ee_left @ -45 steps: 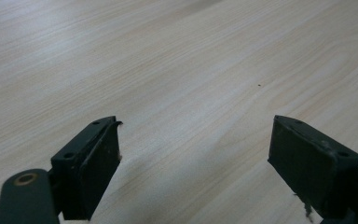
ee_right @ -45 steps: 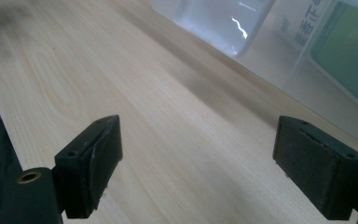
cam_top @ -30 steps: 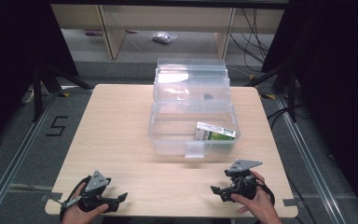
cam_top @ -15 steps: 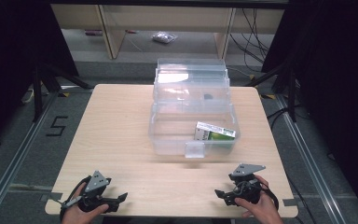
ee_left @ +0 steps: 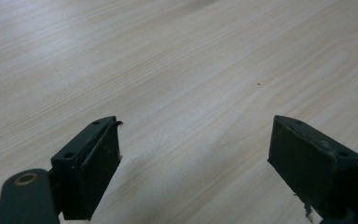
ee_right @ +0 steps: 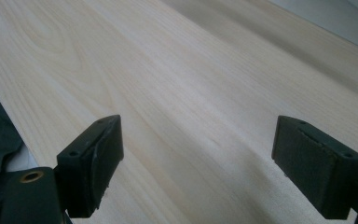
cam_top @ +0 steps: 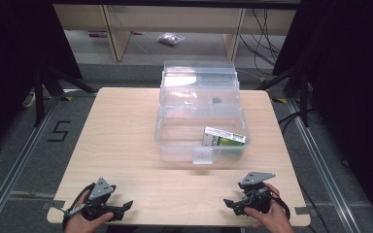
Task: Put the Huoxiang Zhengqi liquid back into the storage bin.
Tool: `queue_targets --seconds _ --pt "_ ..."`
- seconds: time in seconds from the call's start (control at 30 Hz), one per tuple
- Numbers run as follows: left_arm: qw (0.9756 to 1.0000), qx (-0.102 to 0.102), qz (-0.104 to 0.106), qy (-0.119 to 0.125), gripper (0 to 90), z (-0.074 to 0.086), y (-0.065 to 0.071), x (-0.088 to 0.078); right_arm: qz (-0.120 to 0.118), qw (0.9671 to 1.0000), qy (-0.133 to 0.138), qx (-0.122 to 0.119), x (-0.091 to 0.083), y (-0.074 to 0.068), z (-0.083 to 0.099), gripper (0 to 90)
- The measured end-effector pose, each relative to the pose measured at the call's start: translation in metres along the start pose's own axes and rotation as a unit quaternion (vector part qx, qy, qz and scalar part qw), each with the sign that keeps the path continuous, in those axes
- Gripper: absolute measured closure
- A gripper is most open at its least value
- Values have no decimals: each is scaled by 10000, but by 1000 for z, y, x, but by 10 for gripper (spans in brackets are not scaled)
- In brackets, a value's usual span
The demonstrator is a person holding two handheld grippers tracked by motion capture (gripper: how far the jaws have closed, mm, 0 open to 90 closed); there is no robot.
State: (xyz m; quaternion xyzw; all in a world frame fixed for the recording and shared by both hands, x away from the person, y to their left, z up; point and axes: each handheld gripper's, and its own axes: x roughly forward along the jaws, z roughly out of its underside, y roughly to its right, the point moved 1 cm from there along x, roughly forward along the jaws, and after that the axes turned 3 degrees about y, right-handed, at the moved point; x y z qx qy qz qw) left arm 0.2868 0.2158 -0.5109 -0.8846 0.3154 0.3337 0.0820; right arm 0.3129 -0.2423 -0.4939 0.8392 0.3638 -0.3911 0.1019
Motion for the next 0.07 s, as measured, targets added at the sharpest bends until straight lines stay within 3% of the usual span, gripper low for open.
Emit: queue_targets --seconds 0.07 --pt "10000 -1 0 2 158 0 0 0 -14 10000 -61 2 -1 0 0 173"
